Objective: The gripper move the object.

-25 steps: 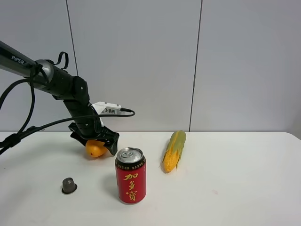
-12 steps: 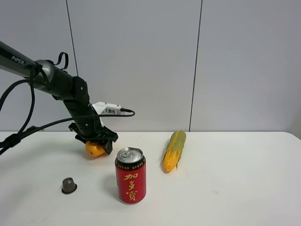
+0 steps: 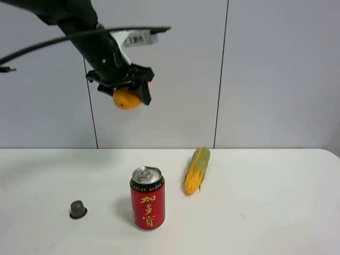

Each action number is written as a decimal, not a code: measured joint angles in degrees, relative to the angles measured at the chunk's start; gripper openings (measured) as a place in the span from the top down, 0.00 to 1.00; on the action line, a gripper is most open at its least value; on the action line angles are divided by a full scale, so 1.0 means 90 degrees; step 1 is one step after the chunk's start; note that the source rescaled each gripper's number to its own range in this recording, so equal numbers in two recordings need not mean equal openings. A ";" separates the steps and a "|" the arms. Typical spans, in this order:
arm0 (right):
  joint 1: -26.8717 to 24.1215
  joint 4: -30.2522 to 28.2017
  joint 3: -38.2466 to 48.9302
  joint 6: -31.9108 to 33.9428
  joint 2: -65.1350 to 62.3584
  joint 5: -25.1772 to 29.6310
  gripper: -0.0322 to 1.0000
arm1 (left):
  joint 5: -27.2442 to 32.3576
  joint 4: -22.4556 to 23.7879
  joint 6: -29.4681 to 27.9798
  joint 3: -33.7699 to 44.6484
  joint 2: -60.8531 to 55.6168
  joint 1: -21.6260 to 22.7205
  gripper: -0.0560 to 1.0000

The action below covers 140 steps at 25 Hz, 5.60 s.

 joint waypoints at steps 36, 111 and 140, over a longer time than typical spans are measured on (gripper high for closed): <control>0.0000 0.0000 0.0000 0.0000 0.0000 0.0000 0.00 | -0.0253 0.0619 0.0955 -0.1354 0.3036 -0.2863 0.92; 0.0000 0.0000 0.0000 0.0000 0.0000 0.0000 0.00 | 0.3065 0.2178 0.0022 -0.1158 -0.0519 0.2650 0.01; 0.0000 0.0000 0.0000 0.0000 0.0000 0.0000 0.00 | 0.1562 0.1164 -0.0416 0.6423 -0.9879 0.4877 0.01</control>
